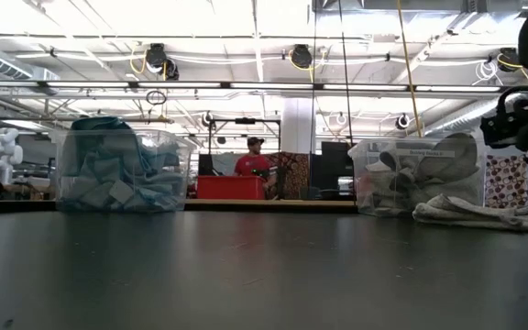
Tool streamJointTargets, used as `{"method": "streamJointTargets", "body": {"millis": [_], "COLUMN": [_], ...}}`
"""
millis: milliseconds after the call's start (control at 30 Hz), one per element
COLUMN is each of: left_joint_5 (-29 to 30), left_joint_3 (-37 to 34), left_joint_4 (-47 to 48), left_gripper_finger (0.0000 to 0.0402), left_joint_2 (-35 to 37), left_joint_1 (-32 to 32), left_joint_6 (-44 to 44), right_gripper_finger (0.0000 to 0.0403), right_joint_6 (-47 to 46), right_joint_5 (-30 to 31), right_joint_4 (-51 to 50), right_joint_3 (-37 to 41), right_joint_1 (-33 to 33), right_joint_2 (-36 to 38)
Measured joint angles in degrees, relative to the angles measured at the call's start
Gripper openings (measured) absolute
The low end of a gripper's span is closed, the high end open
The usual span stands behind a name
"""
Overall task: Sort microfiber towel by color & place in baskets
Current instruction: Put the gray towel into the right transparent bin
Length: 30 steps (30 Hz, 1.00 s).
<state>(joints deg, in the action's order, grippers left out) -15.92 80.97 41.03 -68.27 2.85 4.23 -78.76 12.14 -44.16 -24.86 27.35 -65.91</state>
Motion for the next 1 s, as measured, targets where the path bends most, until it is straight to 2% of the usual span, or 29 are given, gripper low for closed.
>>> {"method": "streamJointTargets", "body": {"millis": [133,233,333,500,533,733,1000], "left_joint_5": [0.47,1.37,1.71,2.01,2.01,2.28,2.8], "left_joint_3": [0.0,0.0,0.0,0.0,0.0,-0.02,-0.02], "left_joint_4": [-0.59,-0.72,-0.8,-1.51,-1.63,-1.63,-1.61], "left_gripper_finger": [0.0138,0.0138,0.0138,0.0138,0.0138,0.0138,0.0138], "left_joint_2": [0.0,0.0,0.0,0.0,0.0,0.0,0.02], "left_joint_1": [0.0,0.0,0.0,0.0,0.0,0.0,0.0], "left_joint_6": [0.0,0.05,1.02,1.41,1.44,1.51,1.53], "right_gripper_finger": [0.0221,0.0195,0.0144,0.0028,0.0016,0.0007,0.0002], "right_joint_6": [-0.36,-1.16,-0.74,0.7,1.23,3.15,12.4], "right_joint_5": [0.9,1.5,1.86,1.44,1.48,0.92,3.51], "right_joint_4": [5.77,6.22,7.73,10.67,11.15,12.37,11.97], "right_joint_3": [2.77,2.94,3.17,3.32,3.36,1.42,-5.76], "right_joint_1": [-0.52,-0.79,-0.9,-0.91,-0.95,-2.18,-5.38], "right_joint_2": [0.25,0.26,0.19,0.02,0.02,-0.39,-0.51]}}
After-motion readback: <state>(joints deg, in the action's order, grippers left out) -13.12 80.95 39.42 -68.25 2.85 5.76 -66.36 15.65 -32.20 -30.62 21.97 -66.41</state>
